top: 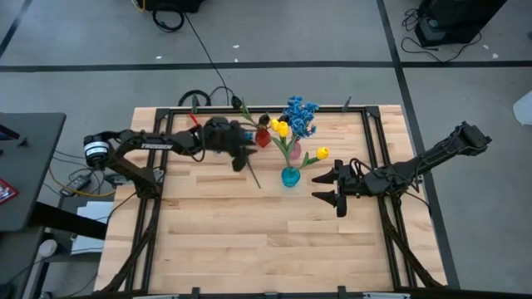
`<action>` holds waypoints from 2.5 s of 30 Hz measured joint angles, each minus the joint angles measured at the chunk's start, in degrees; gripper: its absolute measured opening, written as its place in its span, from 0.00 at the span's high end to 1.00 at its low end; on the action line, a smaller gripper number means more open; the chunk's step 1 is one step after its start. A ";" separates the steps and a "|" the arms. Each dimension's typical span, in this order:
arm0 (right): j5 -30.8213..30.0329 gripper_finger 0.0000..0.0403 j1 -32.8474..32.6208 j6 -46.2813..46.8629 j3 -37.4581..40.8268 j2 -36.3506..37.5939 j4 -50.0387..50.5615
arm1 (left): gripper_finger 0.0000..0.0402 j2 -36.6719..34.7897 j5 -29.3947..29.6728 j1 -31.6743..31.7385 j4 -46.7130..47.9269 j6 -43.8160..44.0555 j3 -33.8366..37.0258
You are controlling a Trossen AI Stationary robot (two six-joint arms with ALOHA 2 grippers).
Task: Sort flowers into vase by color
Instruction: Move the blue vase to the top right of the table
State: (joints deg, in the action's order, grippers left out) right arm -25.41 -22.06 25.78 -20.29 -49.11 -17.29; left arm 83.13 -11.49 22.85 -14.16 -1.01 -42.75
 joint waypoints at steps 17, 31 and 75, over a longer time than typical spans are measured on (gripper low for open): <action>1.02 0.34 2.71 1.08 0.00 -2.29 13.72 | 0.63 0.00 10.91 -11.98 4.72 20.63 8.32; -12.52 0.34 5.31 -0.52 10.25 -21.14 -13.67 | 0.63 0.07 30.40 -16.98 -22.55 37.26 24.39; -0.42 0.08 19.98 -21.92 2.49 -58.22 -55.98 | 0.63 2.05 32.41 -17.13 -30.26 43.65 28.07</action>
State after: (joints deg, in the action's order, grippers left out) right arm -25.83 -2.09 3.86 -17.80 -107.33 -73.27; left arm 85.19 20.92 5.72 -44.42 42.64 -14.68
